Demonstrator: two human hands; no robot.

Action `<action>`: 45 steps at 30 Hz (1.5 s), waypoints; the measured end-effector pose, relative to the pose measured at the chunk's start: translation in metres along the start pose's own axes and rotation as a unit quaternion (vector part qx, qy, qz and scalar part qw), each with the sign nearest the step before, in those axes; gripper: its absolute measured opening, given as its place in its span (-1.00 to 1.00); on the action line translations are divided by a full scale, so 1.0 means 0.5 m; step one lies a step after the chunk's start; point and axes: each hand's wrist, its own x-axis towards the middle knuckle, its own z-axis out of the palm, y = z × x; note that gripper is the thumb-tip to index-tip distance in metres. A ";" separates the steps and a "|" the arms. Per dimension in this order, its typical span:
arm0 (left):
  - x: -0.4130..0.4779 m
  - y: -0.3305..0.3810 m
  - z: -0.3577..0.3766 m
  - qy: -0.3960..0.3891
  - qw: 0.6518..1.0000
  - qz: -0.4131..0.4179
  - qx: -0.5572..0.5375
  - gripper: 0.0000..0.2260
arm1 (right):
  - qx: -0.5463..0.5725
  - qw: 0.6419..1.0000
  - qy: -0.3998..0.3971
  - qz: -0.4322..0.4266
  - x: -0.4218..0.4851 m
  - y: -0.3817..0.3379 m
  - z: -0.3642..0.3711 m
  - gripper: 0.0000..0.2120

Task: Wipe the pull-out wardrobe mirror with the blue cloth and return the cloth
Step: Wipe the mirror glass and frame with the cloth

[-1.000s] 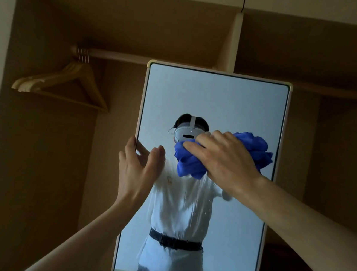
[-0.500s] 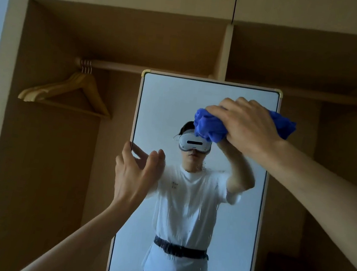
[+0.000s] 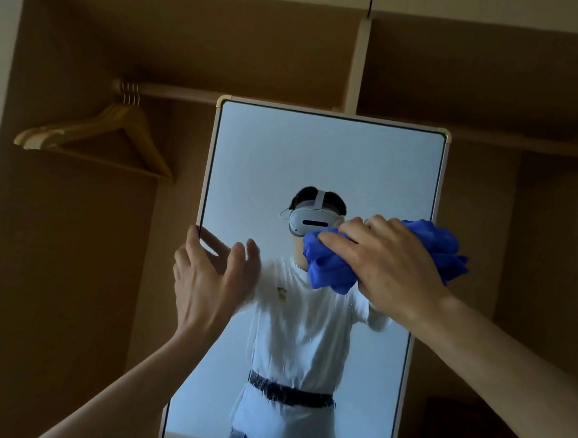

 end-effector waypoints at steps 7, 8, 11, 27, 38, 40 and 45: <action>-0.003 0.021 -0.014 -0.020 1.000 -0.013 0.014 -0.16 | 0.027 0.999 0.018 0.032 0.027 0.052 -0.033 -0.61; -0.003 0.023 -0.016 -0.022 1.000 -0.013 0.016 -0.16 | 0.024 0.999 0.031 0.036 0.035 0.065 -0.040 -0.62; 0.002 0.030 -0.018 -0.021 0.999 -0.015 0.028 -0.18 | 0.010 0.997 0.052 0.049 0.052 0.105 -0.062 -0.60; 0.015 0.004 0.014 0.023 0.997 -0.011 0.069 -0.26 | 0.051 0.997 0.047 0.031 -0.074 0.078 0.003 -0.40; 0.014 0.016 -0.005 0.006 0.998 -0.007 0.070 -0.30 | 0.047 0.995 0.061 0.057 -0.030 0.142 -0.050 -0.46; 0.015 0.014 -0.006 0.005 0.998 -0.008 0.070 -0.30 | 0.042 0.993 0.068 0.083 -0.017 0.157 -0.057 -0.46; 0.015 0.007 0.006 0.012 0.997 -0.006 0.076 -0.28 | 0.054 0.991 0.061 0.106 -0.043 0.130 -0.031 -0.46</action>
